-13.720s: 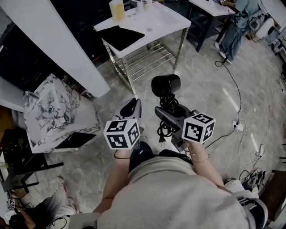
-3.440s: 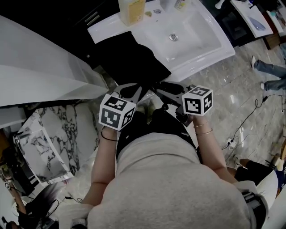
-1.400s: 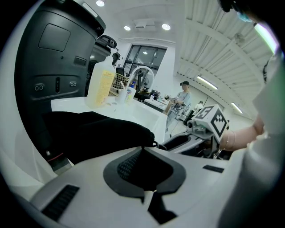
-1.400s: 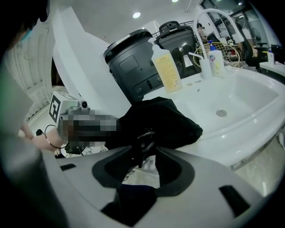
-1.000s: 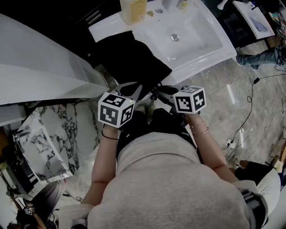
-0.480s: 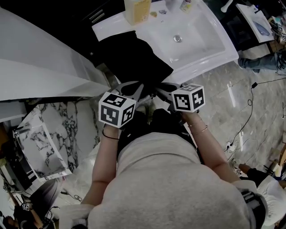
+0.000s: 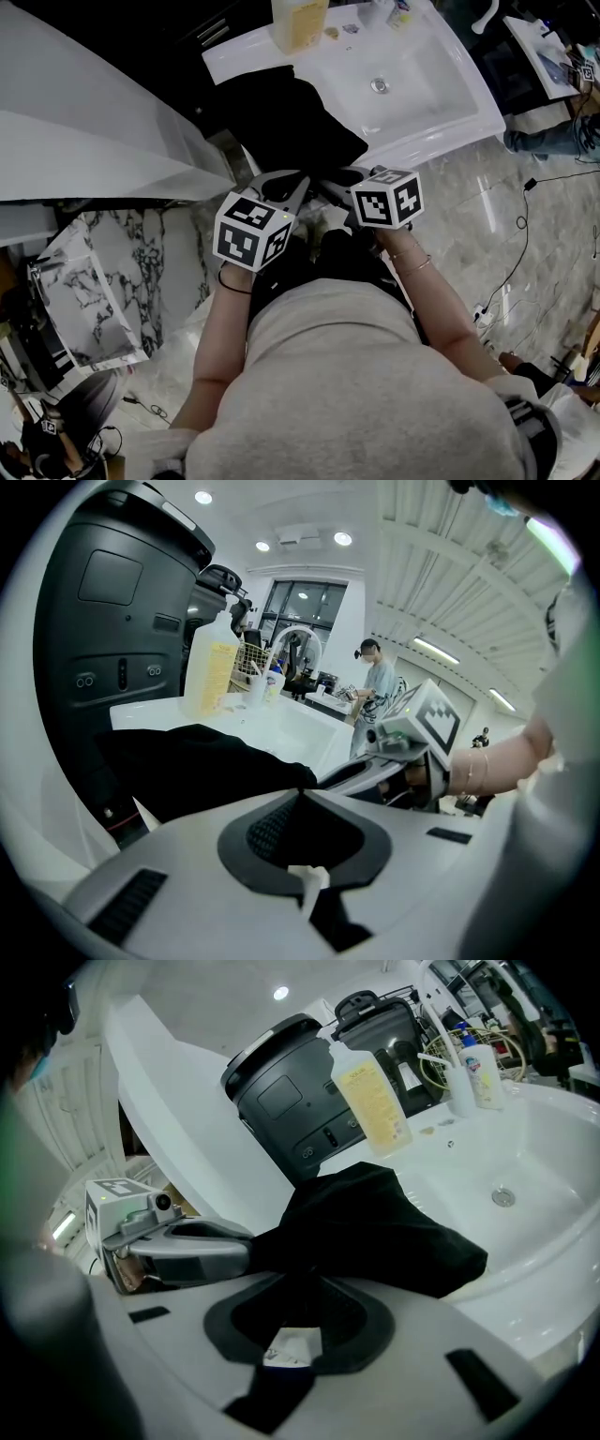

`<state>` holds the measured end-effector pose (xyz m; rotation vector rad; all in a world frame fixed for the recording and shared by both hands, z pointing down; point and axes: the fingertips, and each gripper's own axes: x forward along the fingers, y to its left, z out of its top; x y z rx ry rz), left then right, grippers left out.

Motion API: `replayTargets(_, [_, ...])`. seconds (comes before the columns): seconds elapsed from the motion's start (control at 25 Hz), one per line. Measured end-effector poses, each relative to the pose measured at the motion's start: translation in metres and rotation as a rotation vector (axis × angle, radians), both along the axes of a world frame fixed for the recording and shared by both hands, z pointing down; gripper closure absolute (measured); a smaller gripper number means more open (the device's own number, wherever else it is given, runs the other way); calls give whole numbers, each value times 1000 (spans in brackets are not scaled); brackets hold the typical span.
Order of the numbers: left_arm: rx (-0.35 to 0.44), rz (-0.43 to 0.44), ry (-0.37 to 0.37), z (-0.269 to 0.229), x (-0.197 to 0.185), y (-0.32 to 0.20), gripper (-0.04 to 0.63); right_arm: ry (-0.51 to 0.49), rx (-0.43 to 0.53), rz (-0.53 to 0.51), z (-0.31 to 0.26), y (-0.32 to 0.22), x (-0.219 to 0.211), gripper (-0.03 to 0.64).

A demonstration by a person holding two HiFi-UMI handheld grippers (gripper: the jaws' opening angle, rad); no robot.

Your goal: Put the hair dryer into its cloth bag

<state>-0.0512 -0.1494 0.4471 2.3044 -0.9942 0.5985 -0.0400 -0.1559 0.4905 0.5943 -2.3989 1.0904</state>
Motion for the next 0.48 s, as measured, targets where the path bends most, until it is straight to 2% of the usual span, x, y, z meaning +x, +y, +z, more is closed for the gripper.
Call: replayTargets(0.48, [-11, 3, -27, 6, 0, 7, 581, 41, 17, -45, 13, -6, -14, 545])
